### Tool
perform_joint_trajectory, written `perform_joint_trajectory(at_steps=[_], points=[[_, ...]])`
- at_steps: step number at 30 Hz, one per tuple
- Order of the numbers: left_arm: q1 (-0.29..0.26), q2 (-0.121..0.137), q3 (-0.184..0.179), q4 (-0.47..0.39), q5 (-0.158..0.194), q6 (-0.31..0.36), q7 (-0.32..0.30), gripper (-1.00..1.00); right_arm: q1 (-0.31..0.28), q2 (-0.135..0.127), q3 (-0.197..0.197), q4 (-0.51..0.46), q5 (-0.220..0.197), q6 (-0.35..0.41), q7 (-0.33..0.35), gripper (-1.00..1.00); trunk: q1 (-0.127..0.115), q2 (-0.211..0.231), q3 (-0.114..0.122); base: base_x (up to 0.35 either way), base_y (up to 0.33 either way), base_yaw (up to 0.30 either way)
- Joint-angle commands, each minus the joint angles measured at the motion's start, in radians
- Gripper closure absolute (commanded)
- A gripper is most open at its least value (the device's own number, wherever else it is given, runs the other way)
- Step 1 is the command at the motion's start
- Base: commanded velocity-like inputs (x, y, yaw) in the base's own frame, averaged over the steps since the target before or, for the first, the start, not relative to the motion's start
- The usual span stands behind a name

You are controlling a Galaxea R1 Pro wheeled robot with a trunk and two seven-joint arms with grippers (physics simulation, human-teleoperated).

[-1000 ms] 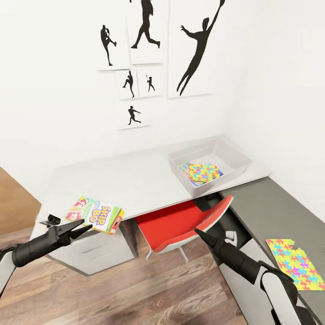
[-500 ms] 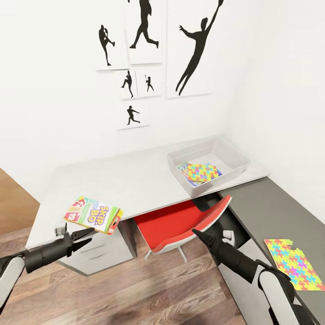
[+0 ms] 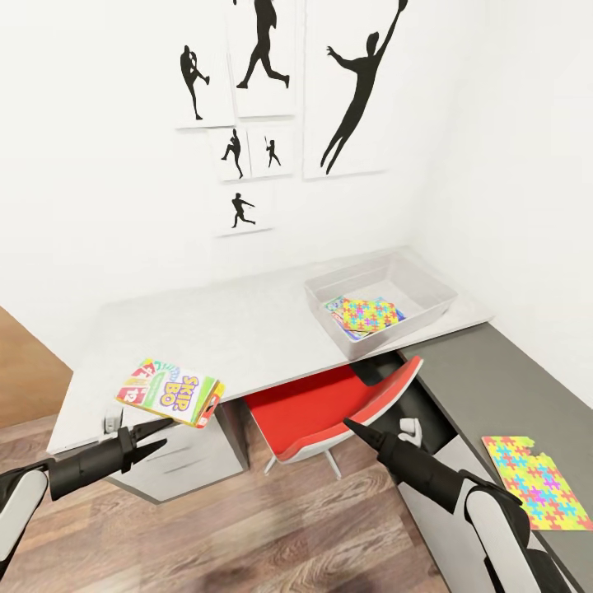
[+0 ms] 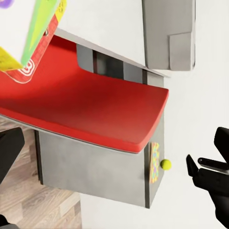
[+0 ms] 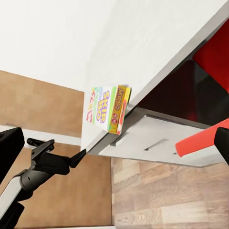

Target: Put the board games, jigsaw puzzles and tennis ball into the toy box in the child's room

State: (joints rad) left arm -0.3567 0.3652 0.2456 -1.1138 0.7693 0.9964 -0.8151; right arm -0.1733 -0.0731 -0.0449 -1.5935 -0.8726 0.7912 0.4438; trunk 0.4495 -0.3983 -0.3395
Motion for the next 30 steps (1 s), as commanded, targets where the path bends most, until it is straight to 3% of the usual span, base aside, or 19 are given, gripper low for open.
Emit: perform_joint_trajectory(at_steps=[1,11,17,21,27,30], points=[[-0.001,0.0,0.001,0.0,-0.002,0.004,-0.005,-1.0,-0.001,0.0,-0.001,0.0,0.0,0.006,0.003,-1.0,0.001,-0.002,-0.002,0.0,0.0,0.0],[-0.002,0.002,0.007,0.0,-0.004,0.003,0.0,-1.0,0.0,-0.002,-0.003,0.0,0.0,0.004,0.004,-1.0,0.001,-0.002,-0.002,0.0,0.0,0.0],[-0.002,0.003,0.009,0.002,-0.005,0.001,0.003,-1.0,0.001,-0.005,-0.01,0.0,0.0,0.006,0.024,-1.0,0.024,-0.044,-0.02,0.0,0.0,0.0],[-0.002,0.003,0.011,0.002,-0.005,0.001,0.003,-1.0,0.002,-0.011,-0.012,0.0,0.0,0.009,0.13,-1.0,0.039,-0.072,-0.033,0.0,0.0,0.0],[-0.002,0.001,0.012,0.002,-0.005,-0.001,0.005,-1.0,0.002,-0.077,-0.023,0.0,0.0,0.057,0.418,-1.0,0.062,-0.114,-0.052,0.0,0.0,0.0],[-0.002,0.0,0.012,0.002,-0.005,-0.001,0.005,-1.0,0.007,-0.089,-0.06,0.0,-0.002,0.076,0.463,-1.0,0.073,-0.135,-0.061,0.0,0.0,0.0]])
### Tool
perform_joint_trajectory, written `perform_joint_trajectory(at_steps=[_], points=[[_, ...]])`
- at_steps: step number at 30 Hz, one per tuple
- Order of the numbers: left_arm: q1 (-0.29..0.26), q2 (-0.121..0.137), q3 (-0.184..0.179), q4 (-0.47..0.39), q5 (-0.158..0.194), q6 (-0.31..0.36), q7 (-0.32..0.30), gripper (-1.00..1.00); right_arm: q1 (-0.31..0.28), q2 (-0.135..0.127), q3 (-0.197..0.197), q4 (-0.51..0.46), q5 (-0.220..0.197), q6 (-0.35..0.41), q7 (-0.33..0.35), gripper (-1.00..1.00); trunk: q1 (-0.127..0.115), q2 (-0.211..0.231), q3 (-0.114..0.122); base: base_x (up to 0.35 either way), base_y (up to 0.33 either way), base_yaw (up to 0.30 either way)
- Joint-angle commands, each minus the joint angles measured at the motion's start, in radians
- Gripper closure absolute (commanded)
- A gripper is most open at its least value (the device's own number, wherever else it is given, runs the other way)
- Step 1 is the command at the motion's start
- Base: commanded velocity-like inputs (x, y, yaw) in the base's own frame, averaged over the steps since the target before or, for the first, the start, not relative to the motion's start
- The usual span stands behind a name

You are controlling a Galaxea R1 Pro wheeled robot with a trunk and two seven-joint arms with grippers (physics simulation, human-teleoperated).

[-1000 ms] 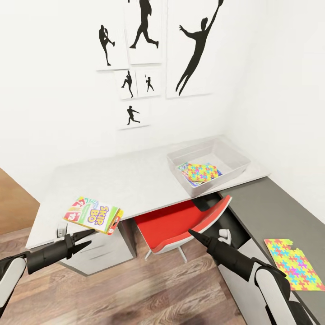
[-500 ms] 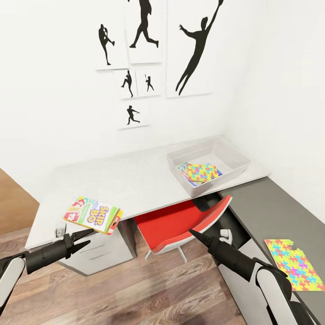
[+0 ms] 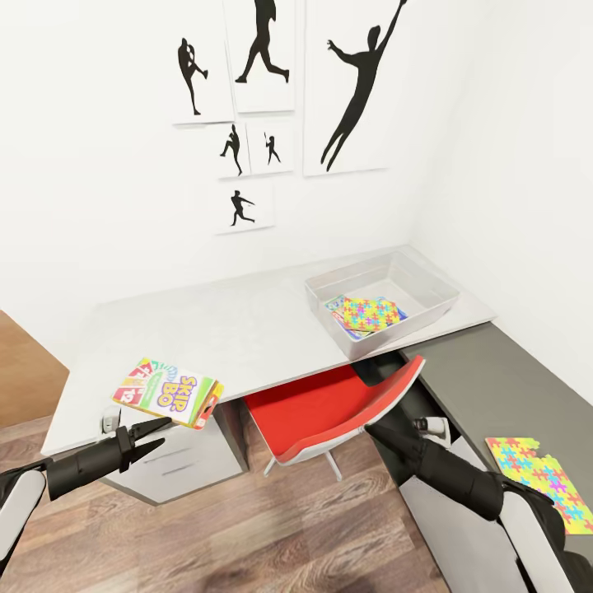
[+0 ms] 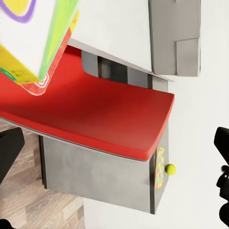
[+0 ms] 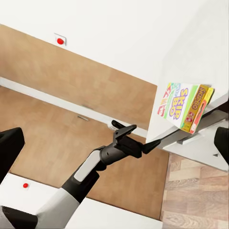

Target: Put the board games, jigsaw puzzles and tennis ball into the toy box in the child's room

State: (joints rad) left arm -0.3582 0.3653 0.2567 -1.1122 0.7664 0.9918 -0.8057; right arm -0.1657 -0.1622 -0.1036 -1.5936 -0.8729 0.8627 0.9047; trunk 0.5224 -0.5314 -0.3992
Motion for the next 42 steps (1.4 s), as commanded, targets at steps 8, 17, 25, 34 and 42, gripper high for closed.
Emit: perform_joint_trajectory(at_steps=[8,17,25,34,42], points=[[-0.001,0.0,0.001,0.0,-0.002,0.002,-0.004,-1.0,0.01,0.005,-0.041,0.0,-0.003,0.004,0.03,-1.0,0.031,-0.058,-0.026,0.0,0.0,0.0],[-0.001,0.0,0.001,0.0,-0.002,-0.001,-0.003,-1.0,0.011,0.007,-0.043,0.0,-0.002,0.0,0.032,-1.0,0.066,-0.121,-0.055,0.0,0.0,0.0],[-0.001,0.002,0.001,0.021,-0.005,-0.008,-0.002,-1.0,0.011,0.007,-0.044,0.0,-0.002,-0.003,0.034,-1.0,0.096,-0.177,-0.08,0.0,0.0,0.0],[-0.004,0.004,0.001,0.079,-0.009,-0.012,-0.003,-1.0,0.011,0.008,-0.044,0.0,-0.001,-0.004,0.033,-1.0,0.131,-0.24,-0.108,0.0,0.0,0.0],[-0.004,0.007,0.001,0.082,-0.011,-0.015,-0.004,-1.0,0.011,0.009,-0.042,0.0,-0.001,-0.005,0.031,-1.0,0.161,-0.296,-0.133,0.0,0.0,0.0]])
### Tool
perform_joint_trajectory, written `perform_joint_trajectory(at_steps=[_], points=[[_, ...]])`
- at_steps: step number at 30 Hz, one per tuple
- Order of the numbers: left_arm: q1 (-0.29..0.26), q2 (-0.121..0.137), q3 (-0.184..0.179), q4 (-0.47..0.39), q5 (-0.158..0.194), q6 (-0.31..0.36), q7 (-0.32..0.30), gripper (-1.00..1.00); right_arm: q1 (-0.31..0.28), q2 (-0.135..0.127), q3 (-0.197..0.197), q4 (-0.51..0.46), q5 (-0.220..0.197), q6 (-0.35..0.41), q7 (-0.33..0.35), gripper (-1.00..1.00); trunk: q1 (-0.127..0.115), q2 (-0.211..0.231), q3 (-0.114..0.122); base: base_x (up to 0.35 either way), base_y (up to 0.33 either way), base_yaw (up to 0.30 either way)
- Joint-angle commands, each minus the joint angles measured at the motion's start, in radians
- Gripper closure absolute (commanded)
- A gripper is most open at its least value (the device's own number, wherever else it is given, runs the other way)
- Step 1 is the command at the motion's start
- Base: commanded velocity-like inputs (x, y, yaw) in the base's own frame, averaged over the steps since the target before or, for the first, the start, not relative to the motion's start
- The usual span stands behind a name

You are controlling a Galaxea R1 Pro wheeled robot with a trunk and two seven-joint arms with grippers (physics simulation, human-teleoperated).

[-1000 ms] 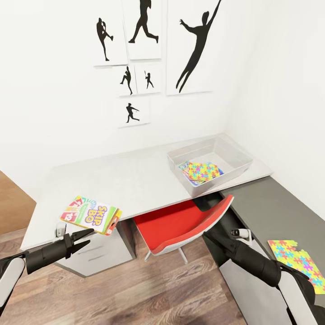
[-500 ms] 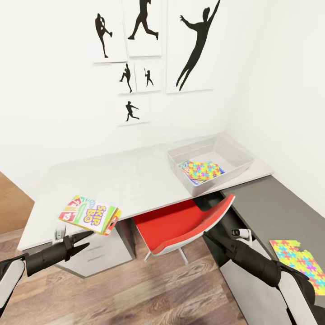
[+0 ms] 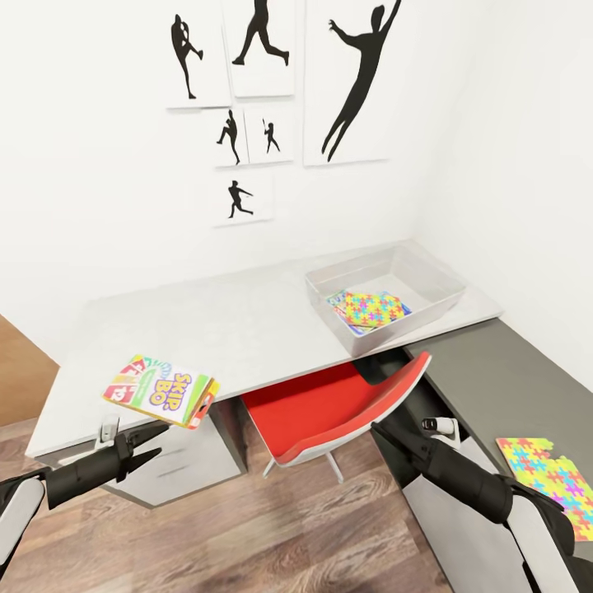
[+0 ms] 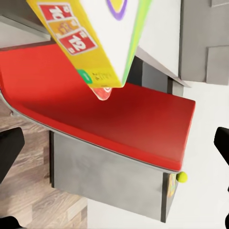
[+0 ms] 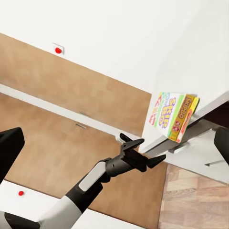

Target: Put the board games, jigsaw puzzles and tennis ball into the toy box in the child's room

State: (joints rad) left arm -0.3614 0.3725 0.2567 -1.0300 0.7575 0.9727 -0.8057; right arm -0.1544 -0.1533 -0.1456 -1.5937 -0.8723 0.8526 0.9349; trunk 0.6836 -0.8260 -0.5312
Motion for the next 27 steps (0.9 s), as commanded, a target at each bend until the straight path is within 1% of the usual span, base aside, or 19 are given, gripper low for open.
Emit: perform_joint_trajectory(at_steps=[1,8,12,16,21,27], points=[[-0.001,0.0,0.001,0.0,-0.002,0.004,-0.004,-1.0,-0.001,0.0,0.0,0.0,-0.002,0.005,0.001,-1.0,0.004,-0.008,-0.004,0.0,0.0,0.0],[-0.001,0.0,0.001,0.001,-0.005,-0.002,-0.005,-1.0,-0.001,0.0,0.0,0.0,-0.002,0.005,0.001,-1.0,0.031,-0.057,-0.026,0.0,0.0,0.0],[-0.001,0.0,0.0,0.0,-0.005,-0.044,-0.011,-1.0,-0.001,0.0,0.0,0.0,-0.002,0.004,0.001,-1.0,0.046,-0.085,-0.039,0.0,0.0,0.0],[-0.001,0.0,0.0,0.001,-0.005,-0.065,-0.012,-1.0,-0.001,0.0,0.0,0.0,-0.002,0.003,0.001,-1.0,0.062,-0.113,-0.051,0.0,0.0,0.0],[-0.001,0.0,-0.003,0.001,-0.006,-0.108,-0.018,-1.0,-0.001,0.0,0.0,0.0,-0.002,0.003,0.001,-1.0,0.081,-0.148,-0.067,0.0,0.0,0.0],[0.0,-0.001,-0.006,0.001,-0.006,-0.123,-0.019,-1.0,-0.001,0.001,0.0,0.0,-0.002,0.003,0.001,-1.0,0.104,-0.19,-0.086,0.0,0.0,0.0]])
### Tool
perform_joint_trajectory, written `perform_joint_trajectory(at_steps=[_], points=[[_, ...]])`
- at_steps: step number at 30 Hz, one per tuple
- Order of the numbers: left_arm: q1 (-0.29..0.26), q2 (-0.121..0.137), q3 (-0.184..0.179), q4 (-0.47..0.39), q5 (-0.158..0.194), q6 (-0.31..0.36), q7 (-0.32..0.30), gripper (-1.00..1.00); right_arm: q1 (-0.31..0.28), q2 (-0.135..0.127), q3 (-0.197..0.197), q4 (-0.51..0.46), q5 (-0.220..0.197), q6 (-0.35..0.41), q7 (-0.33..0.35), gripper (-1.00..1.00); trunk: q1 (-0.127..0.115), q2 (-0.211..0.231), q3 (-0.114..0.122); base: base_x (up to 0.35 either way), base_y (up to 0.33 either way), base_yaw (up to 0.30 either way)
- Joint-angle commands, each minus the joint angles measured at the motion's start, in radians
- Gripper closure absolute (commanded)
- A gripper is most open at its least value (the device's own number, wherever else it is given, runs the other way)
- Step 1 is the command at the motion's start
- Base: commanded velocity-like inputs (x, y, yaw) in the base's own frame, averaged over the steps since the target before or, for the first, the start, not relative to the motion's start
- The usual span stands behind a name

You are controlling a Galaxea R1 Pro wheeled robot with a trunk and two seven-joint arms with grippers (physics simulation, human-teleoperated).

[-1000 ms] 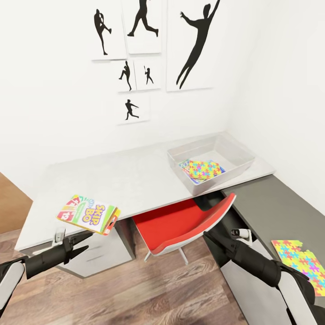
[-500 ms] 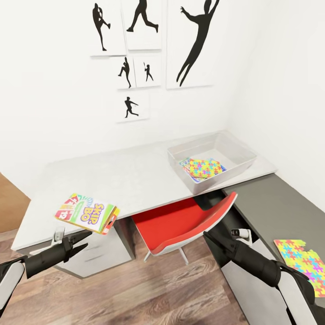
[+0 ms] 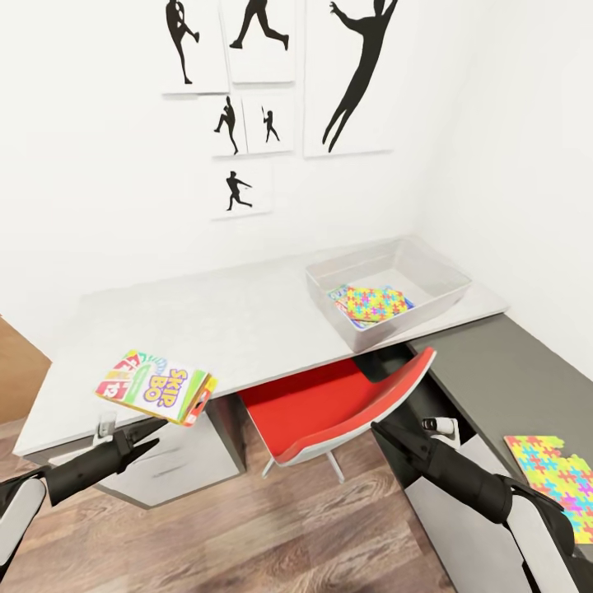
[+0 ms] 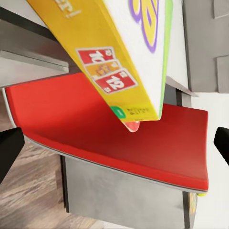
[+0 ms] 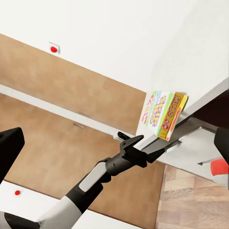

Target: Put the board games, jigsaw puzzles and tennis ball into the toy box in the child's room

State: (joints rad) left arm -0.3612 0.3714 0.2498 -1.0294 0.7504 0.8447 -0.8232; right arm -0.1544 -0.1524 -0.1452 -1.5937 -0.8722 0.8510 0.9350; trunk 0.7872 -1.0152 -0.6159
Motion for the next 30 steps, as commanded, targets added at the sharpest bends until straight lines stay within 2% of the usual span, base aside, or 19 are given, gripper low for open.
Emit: perform_joint_trajectory(at_steps=[1,10,21,30], points=[[-0.001,0.0,0.001,0.0,0.001,0.005,-0.002,-1.0,-0.001,0.0,-0.001,0.0,-0.002,0.005,0.001,-1.0,0.004,-0.008,-0.004,0.0,0.0,0.0],[-0.001,-0.001,0.0,0.0,0.004,0.005,-0.005,-1.0,-0.001,-0.001,0.003,0.0,-0.002,-0.048,0.0,-1.0,0.004,-0.008,-0.004,0.0,0.0,0.0],[-0.001,-0.005,-0.001,0.0,0.003,0.005,-0.004,-1.0,-0.001,-0.001,0.004,0.0,-0.002,-0.053,0.0,-1.0,0.004,-0.008,-0.004,0.041,-0.109,0.0],[0.0,-0.003,0.0,0.0,0.003,0.005,-0.004,-1.0,-0.001,-0.001,0.005,0.0,-0.002,-0.053,0.001,-1.0,0.004,-0.008,-0.004,0.055,-0.02,0.0]])
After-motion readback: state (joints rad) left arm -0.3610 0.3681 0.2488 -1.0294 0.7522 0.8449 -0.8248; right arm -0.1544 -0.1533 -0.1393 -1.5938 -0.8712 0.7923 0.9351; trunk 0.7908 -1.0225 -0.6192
